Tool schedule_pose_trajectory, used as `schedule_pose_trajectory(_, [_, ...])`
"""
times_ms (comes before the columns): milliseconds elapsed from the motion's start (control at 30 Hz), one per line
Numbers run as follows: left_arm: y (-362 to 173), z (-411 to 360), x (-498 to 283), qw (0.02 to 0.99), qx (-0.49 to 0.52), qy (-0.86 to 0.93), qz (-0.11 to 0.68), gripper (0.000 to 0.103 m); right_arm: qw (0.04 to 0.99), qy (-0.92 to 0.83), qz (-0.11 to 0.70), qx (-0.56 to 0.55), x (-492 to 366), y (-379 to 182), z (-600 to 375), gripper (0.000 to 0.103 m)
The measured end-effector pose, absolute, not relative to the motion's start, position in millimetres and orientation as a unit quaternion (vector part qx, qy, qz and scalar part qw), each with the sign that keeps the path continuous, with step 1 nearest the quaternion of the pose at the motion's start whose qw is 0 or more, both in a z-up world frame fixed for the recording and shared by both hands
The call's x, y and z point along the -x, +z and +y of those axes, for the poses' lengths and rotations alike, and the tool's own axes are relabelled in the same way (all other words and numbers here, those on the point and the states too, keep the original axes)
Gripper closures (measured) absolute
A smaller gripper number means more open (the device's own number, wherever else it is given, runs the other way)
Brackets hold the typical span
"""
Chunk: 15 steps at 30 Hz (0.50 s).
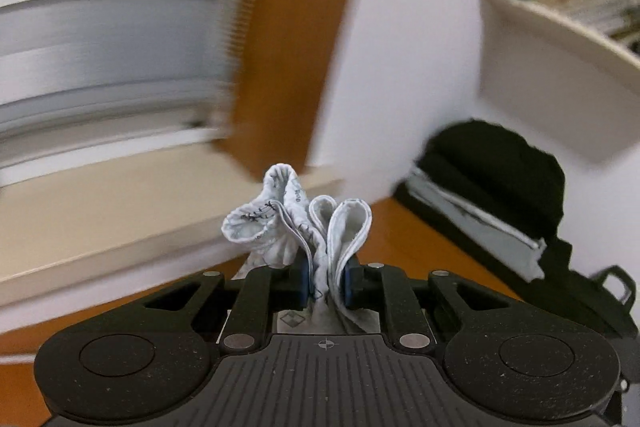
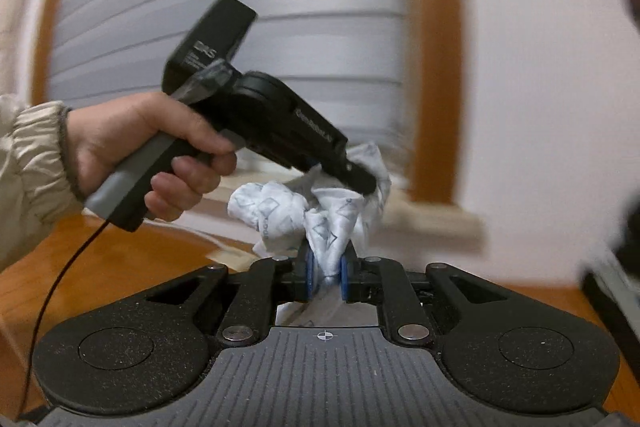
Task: Fold clothes
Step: 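Pinch the garment edge with both grippers and lift it, then lower the garment onto the desk and open both grippers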
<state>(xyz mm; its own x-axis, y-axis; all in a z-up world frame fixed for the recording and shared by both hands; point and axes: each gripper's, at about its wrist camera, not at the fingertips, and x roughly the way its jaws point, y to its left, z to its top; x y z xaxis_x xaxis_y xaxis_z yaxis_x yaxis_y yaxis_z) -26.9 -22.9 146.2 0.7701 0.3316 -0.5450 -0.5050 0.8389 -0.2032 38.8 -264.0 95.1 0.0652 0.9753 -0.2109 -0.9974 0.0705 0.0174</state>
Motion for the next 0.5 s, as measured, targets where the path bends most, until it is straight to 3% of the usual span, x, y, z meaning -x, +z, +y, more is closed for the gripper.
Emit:
schedule_pose_trajectory(33, [143, -27, 9, 0.925, 0.167, 0.223, 0.260, 0.062, 0.733, 0.669, 0.107, 0.065, -54, 87, -269, 0.081])
schedule_pose_trajectory(133, [133, -38, -45, 0.923, 0.154, 0.214, 0.280, 0.052, 0.748, 0.638, 0.161, 0.088, -90, 57, -275, 0.056])
schedule_pose_trajectory(233, [124, -34, -47, 0.920, 0.147, 0.226, 0.284, 0.043, 0.762, 0.615, 0.179, 0.095, -109, 41, -285, 0.054])
schedule_pose_trajectory(500, [85, 4, 12, 0.909, 0.181, 0.263, 0.268, 0.037, 0.756, 0.626, 0.167, 0.091, -114, 44, -282, 0.050])
